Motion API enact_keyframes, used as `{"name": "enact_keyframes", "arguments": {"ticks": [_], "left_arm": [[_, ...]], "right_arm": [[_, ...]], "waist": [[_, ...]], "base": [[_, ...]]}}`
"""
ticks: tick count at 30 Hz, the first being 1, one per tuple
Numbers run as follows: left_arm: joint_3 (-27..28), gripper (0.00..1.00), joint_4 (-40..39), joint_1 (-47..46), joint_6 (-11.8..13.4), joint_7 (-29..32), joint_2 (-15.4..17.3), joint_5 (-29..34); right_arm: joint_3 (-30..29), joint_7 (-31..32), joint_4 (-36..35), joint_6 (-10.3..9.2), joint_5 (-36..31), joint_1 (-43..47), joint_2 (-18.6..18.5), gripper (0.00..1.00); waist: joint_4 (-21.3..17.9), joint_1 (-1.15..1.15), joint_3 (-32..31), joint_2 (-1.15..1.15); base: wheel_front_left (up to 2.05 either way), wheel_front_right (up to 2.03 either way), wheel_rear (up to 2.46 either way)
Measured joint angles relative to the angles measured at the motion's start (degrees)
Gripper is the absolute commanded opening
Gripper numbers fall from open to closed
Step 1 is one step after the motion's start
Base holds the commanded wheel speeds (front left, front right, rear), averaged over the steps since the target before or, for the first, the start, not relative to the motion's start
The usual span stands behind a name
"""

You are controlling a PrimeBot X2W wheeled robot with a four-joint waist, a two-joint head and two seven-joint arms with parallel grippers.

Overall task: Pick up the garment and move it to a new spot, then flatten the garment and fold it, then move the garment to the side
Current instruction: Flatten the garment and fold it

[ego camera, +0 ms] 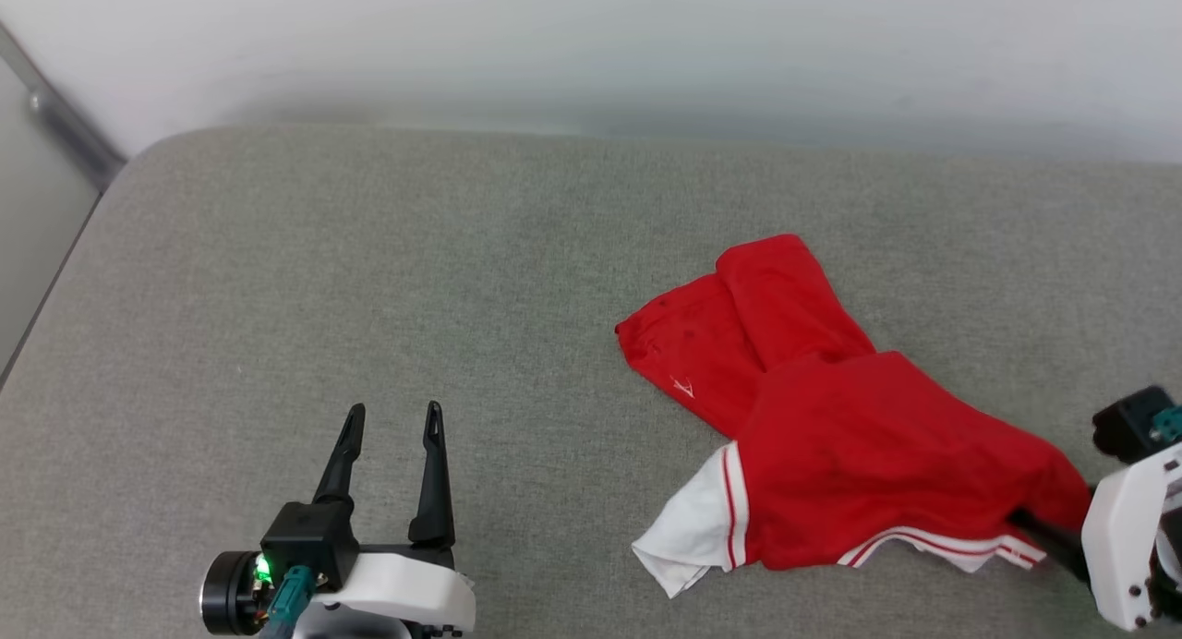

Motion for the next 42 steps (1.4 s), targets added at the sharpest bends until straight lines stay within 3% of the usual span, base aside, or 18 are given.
{"name": "enact_keyframes", "arguments": {"ticks": [5, 10, 14, 19, 25, 29, 36, 42], "left_arm": [[1.8, 1.0, -0.3, -0.2, -1.8, 0.0, 0.0, 2.3], [3.2, 1.0, -0.2, -2.8, -4.5, 0.0, 1.5, 4.2], [3.3, 1.0, 0.1, -6.4, -7.3, 0.0, 3.5, 4.7], [1.0, 1.0, 2.4, -12.4, -10.9, 1.0, 6.5, 3.8], [-5.7, 1.0, 1.9, -21.2, -12.2, 11.0, 10.6, 0.4], [-13.0, 1.0, 1.5, -25.5, -12.4, 22.1, 14.1, -5.9], [-27.0, 1.0, -0.8, -34.4, -12.4, 41.1, 21.6, -21.1], [-38.9, 1.0, -3.1, -42.0, -12.4, 54.6, 25.5, -32.0]], "right_arm": [[-5.6, -8.5, -3.8, -0.01, -4.2, 0.1, -0.1, 1.0], [-15.5, -17.6, -7.2, -0.01, -9.9, 2.6, 2.1, 1.0], [-26.0, -23.9, -8.7, -0.01, -17.5, 6.6, 8.0, 1.0], [-38.9, -28.2, -11.7, -0.01, -29.1, 14.4, 19.8, 1.0], [-48.2, -30.6, -19.3, 0.0, -40.1, 21.9, 31.5, 1.0], [-51.3, -31.1, -21.8, -0.01, -43.4, 25.3, 36.2, 1.0], [-52.3, -31.7, -24.3, -0.01, -46.6, 26.6, 38.8, 1.0], [-51.9, -31.8, -25.1, -0.01, -48.3, 25.7, 39.2, 1.0]], "waist": [[-0.5, 0.0, -2.2, 0.0], [-1.5, 0.0, -3.8, 0.0], [-2.4, 0.0, -4.3, 0.0], [-2.9, 0.0, -4.0, 0.0], [-3.3, 0.0, -2.9, 0.0], [-3.8, 0.0, -2.1, 0.0], [-5.1, 0.0, -0.4, 0.0], [-6.3, 0.0, 1.3, 0.0]], "base": [[0.0, 0.0, 0.0], [0.0, 0.0, 0.0], [0.0, 0.0, 0.0], [0.0, 0.0, 0.0], [0.0, 0.0, 0.0], [0.0, 0.0, 0.0], [0.0, 0.0, 0.0], [0.0, 0.0, 0.0]]}}
